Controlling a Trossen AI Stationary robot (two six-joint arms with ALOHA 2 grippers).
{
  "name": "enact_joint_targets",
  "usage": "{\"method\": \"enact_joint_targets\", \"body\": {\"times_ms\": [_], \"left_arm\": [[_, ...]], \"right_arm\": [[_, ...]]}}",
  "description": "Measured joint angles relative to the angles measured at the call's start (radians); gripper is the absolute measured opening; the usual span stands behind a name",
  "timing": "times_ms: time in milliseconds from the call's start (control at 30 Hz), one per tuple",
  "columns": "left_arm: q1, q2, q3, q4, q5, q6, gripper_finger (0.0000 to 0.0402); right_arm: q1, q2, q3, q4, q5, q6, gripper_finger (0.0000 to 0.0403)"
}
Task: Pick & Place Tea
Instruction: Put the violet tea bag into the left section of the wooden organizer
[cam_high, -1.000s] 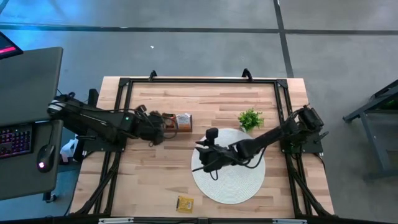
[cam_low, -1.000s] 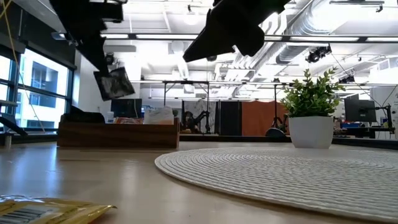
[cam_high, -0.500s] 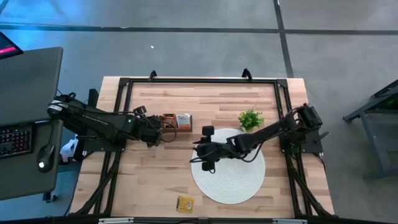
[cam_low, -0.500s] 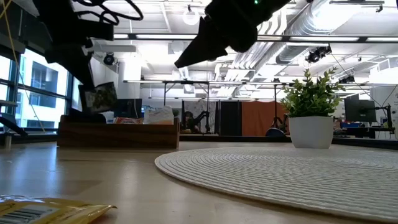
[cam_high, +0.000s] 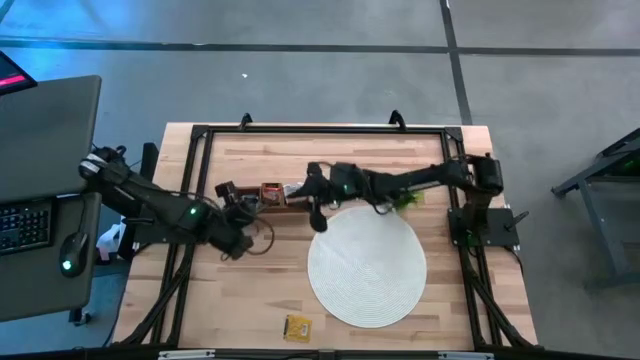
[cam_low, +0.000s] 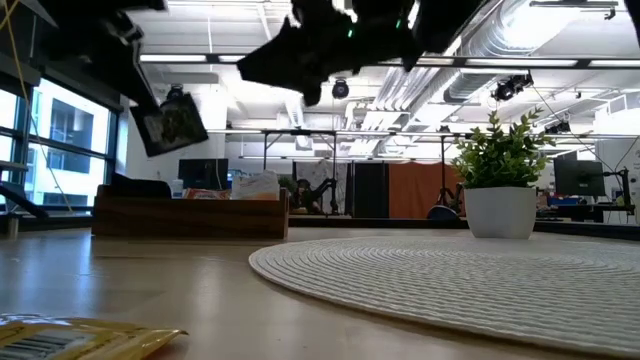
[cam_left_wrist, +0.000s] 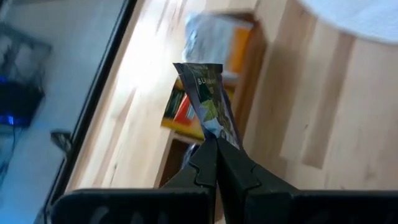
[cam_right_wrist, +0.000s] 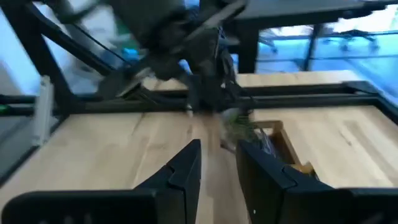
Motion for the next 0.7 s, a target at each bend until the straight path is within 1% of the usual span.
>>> {"method": "enact_joint_targets", "body": {"times_ms": [67, 167, 300, 400, 533, 600, 700], "left_arm": [[-0.045, -0.001, 0.0, 0.016, -0.038, -0.001, 0.0], [-0.1, -0.018, 0.0, 0.015, -0.093, -0.019, 0.0], [-0.128, -0.028, 0.0, 0.019, -0.112, -0.031, 0.0], [-0.128, -0.027, 0.0, 0.033, -0.13, -0.031, 0.0], [-0.127, -0.027, 0.0, 0.054, -0.131, -0.016, 0.0], [-0.128, -0.027, 0.0, 0.06, -0.131, -0.011, 0.0], [-0.127, -0.027, 0.0, 0.06, -0.131, -0.011, 0.0]], "right_arm": [[-0.029, 0.031, 0.0, 0.063, -0.026, -0.015, 0.0097], [-0.044, 0.075, 0.002, 0.096, -0.061, -0.031, 0.0097], [-0.041, 0.117, 0.059, 0.089, -0.067, -0.038, 0.0097], [-0.041, 0.149, 0.138, 0.044, -0.084, -0.039, 0.0097], [-0.041, 0.189, 0.23, -0.09, -0.082, -0.042, 0.0097], [-0.041, 0.189, 0.258, -0.137, -0.07, -0.046, 0.0097], [-0.041, 0.189, 0.269, -0.149, -0.07, -0.077, 0.0096]]}}
